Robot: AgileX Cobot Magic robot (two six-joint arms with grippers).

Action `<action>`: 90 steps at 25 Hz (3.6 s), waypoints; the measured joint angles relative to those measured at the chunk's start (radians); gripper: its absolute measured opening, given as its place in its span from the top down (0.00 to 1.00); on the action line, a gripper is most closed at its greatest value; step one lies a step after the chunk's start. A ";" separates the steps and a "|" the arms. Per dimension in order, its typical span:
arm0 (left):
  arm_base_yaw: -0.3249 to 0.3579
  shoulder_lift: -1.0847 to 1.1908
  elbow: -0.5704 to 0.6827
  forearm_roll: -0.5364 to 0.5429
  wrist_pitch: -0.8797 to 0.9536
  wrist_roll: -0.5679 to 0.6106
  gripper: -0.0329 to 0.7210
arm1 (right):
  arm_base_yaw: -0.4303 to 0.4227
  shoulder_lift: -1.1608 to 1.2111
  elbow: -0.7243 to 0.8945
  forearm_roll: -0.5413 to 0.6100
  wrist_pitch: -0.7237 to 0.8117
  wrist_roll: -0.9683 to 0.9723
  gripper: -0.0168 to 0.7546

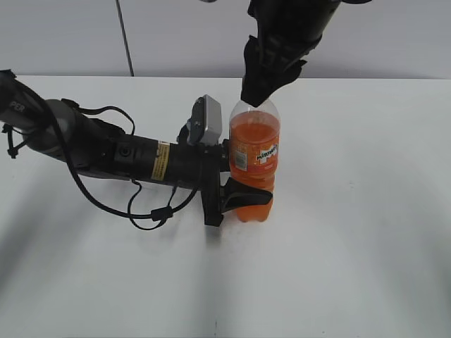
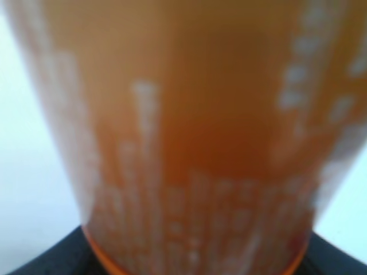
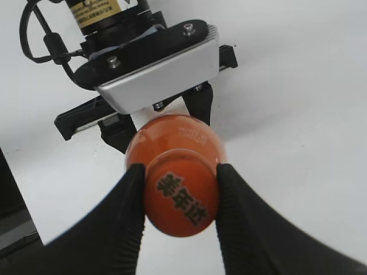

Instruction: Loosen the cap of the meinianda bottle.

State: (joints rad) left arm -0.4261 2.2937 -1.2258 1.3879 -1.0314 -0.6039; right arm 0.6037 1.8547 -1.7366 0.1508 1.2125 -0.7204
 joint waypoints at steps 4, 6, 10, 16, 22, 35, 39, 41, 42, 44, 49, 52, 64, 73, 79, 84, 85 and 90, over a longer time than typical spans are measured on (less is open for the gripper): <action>0.000 0.000 0.000 0.000 0.000 0.003 0.42 | 0.000 0.000 -0.001 0.011 0.000 -0.118 0.62; 0.000 0.000 0.000 0.000 -0.001 0.005 0.42 | 0.000 0.000 -0.001 0.016 0.001 -0.172 0.62; 0.000 0.000 -0.001 0.000 -0.002 0.006 0.42 | 0.000 0.000 -0.001 0.025 0.004 -0.287 0.62; 0.000 0.000 -0.001 0.000 -0.003 0.009 0.42 | 0.000 0.000 -0.002 0.032 0.016 -0.475 0.61; -0.001 0.000 -0.002 -0.001 -0.003 0.009 0.42 | 0.000 0.000 -0.003 0.032 0.027 -0.622 0.60; -0.001 0.000 -0.003 -0.004 0.001 0.009 0.42 | 0.000 0.000 -0.003 0.020 0.028 -0.692 0.60; -0.001 0.000 -0.003 -0.004 0.001 0.009 0.42 | 0.000 0.000 -0.003 0.016 0.028 -0.667 0.60; -0.001 0.000 -0.003 -0.004 0.001 0.009 0.42 | 0.000 0.000 -0.003 0.015 0.028 -0.656 0.60; -0.001 0.000 -0.003 -0.004 0.001 0.009 0.42 | 0.000 0.000 -0.003 0.014 0.027 -0.650 0.59; -0.001 0.000 -0.003 -0.005 0.001 0.008 0.42 | 0.000 0.000 -0.003 0.013 0.024 -0.641 0.57; -0.001 0.000 -0.003 -0.007 0.001 -0.007 0.42 | 0.000 0.003 -0.003 0.007 0.015 -0.619 0.49; -0.001 0.000 -0.003 -0.007 0.001 -0.007 0.42 | 0.000 0.003 -0.003 0.020 0.015 -0.586 0.46; -0.001 0.000 -0.003 -0.006 0.001 -0.009 0.42 | 0.000 0.003 -0.094 0.038 0.014 0.031 0.44; -0.001 0.000 -0.003 -0.006 0.001 -0.009 0.42 | 0.000 -0.004 -0.103 -0.002 0.014 0.797 0.44; -0.001 0.000 -0.003 -0.006 0.001 -0.009 0.42 | 0.000 -0.069 -0.103 -0.020 0.014 1.077 0.44; -0.001 0.000 -0.003 -0.005 0.002 -0.009 0.42 | 0.033 -0.083 -0.103 -0.018 0.014 1.154 0.44; -0.001 0.000 -0.003 -0.005 0.002 -0.009 0.42 | 0.041 -0.083 -0.103 -0.019 0.014 1.162 0.44; -0.001 0.000 -0.003 -0.005 0.002 -0.009 0.42 | 0.050 -0.083 -0.102 -0.102 0.014 1.213 0.44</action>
State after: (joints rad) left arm -0.4273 2.2937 -1.2293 1.3829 -1.0298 -0.6127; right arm 0.6540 1.7721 -1.8385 0.0487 1.2266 0.4922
